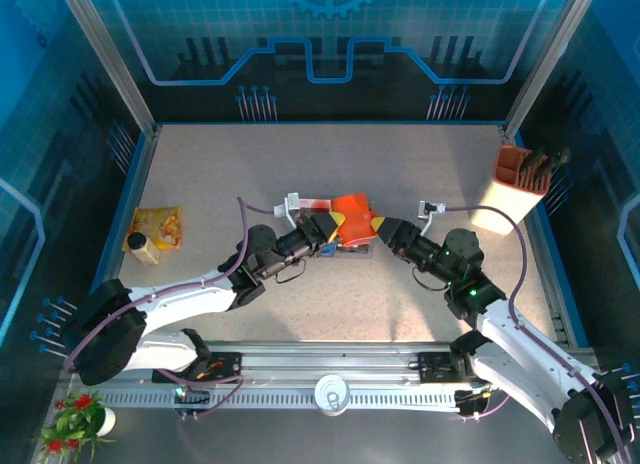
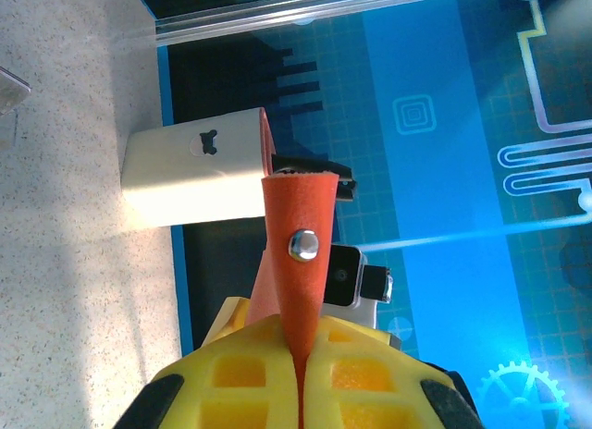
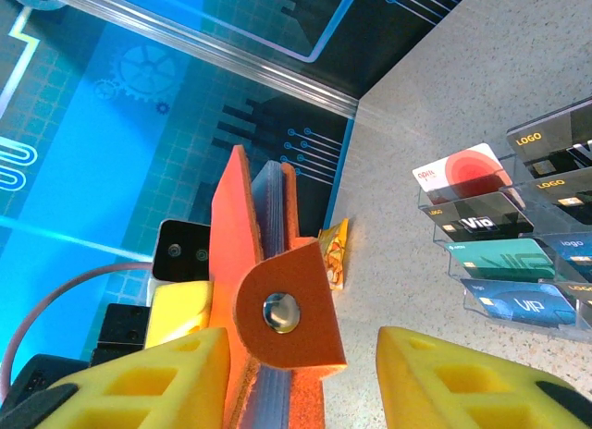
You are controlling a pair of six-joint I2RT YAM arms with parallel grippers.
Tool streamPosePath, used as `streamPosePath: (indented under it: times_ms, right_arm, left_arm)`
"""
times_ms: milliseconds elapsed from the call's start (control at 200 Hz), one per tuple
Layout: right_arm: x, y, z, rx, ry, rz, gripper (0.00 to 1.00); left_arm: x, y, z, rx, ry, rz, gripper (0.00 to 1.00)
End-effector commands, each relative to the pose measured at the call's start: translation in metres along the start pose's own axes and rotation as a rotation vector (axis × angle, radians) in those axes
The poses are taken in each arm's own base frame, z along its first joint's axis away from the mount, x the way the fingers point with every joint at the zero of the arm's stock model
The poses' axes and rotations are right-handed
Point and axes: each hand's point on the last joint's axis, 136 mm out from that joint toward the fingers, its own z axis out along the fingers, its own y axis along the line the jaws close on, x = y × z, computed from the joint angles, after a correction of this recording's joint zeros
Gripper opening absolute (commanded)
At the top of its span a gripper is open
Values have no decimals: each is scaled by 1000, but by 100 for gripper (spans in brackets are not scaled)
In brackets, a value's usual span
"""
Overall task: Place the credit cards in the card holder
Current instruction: Open the card holder at the bottom-center of the table.
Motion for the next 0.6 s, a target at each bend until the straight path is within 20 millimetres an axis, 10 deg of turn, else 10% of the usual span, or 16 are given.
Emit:
streamPosePath:
  times_ms: [0,595]
  right_arm:
    - [-8,10,-6,-44,-41,-4,47]
    - [8,-14,-21,6,-35,34,45]
  left_arm:
    - [-2,-12,-2,55,-8,-7,0]
    - [-2,-11,-2,54,-9,-4,0]
